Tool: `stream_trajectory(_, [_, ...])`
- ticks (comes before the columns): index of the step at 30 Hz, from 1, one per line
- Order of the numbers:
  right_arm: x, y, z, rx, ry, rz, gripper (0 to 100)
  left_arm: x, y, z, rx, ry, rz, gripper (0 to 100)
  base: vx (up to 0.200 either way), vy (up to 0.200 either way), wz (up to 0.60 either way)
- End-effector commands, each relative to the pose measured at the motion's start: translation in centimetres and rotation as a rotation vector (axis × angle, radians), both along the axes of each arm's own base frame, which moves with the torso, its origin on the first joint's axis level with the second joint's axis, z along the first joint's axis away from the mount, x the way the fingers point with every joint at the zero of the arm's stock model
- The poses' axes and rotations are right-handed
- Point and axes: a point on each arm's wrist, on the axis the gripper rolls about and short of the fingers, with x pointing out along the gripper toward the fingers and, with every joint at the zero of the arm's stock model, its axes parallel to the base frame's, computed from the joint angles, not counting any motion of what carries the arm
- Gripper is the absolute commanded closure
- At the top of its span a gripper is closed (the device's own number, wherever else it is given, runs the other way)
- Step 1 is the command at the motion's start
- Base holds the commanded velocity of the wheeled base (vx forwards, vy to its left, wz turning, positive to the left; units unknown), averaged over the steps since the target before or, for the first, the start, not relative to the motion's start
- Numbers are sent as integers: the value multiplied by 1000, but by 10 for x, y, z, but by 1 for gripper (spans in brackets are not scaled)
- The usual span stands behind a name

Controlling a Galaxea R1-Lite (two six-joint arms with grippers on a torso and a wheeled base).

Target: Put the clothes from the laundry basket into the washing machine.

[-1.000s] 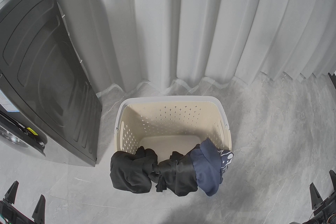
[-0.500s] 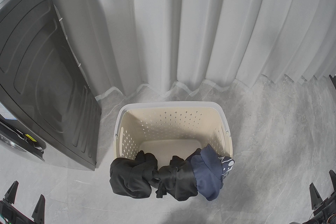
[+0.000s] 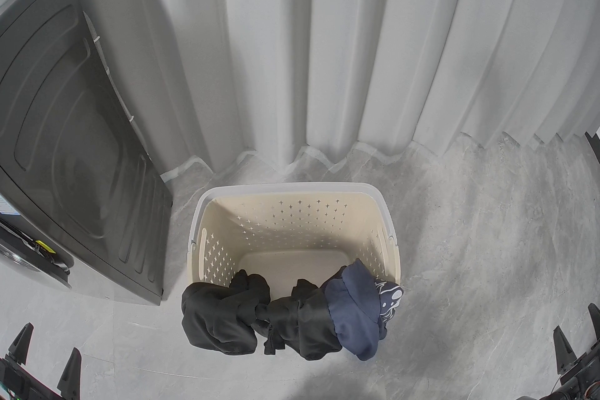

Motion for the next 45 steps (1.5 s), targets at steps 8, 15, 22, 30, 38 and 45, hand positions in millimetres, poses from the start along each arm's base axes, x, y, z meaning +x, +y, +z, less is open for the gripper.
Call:
stream_trajectory(8, [1, 0, -5, -1, 13, 1, 0, 0, 0, -5, 0, 6, -1, 0, 200, 0, 0])
stream_trajectory(15, [1, 0, -5, 0, 13, 1, 0, 0, 0, -5, 0, 4, -1, 0, 29, 0, 0])
stream_trajectory(22, [1, 0, -5, 0, 13, 1, 0, 0, 0, -5, -2, 6, 1, 0, 114, 0, 0])
stream_trajectory(30, [1, 0, -5, 0, 13, 1, 0, 0, 0, -5, 0, 6, -1, 0, 50, 0, 0])
stream_trajectory(38, [1, 0, -5, 0, 13, 1, 0, 0, 0, -5, -3, 6, 1, 0, 50, 0, 0])
stream_trajectory(45, [1, 0, -5, -1, 13, 1, 0, 0, 0, -5, -2, 6, -1, 0, 29, 0, 0])
